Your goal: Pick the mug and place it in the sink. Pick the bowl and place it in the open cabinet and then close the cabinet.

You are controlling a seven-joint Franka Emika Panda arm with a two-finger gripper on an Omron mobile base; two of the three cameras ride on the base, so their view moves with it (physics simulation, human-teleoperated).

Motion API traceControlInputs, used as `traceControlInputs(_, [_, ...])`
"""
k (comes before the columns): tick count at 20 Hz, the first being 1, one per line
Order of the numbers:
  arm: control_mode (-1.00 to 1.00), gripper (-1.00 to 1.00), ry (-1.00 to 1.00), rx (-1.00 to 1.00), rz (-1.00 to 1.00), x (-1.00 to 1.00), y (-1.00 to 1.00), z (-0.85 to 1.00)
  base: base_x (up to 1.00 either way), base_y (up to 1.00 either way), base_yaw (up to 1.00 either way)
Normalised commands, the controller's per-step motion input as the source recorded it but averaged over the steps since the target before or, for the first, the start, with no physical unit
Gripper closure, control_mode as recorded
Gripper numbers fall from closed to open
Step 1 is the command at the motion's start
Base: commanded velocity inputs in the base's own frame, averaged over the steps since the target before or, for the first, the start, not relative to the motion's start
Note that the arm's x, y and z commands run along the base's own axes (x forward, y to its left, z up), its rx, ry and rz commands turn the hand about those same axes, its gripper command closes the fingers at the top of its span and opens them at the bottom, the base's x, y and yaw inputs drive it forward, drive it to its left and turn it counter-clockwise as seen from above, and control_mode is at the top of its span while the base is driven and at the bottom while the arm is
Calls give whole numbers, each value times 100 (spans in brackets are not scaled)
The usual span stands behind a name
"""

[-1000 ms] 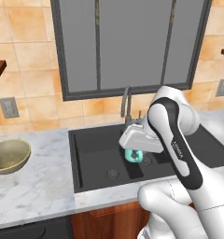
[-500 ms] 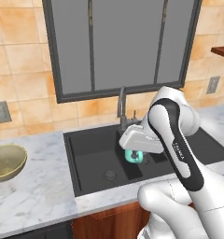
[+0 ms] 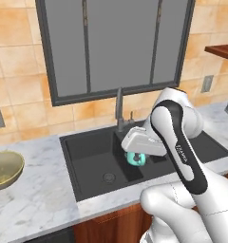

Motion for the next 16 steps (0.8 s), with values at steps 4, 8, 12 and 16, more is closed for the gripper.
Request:
traceControlInputs(4, [-100,100,-2,0,-4,12,17,-6,38,46,-14])
traceControlInputs(8, [-100,100,-4,1,-13,50,61,-31,0,0,0])
traceControlInputs(12, [-100,100,-2,3,-7,31,38,-37,0,0,0])
traceControlInputs(16, [-100,100,0,5,-1,23,2,-21,0,0,0])
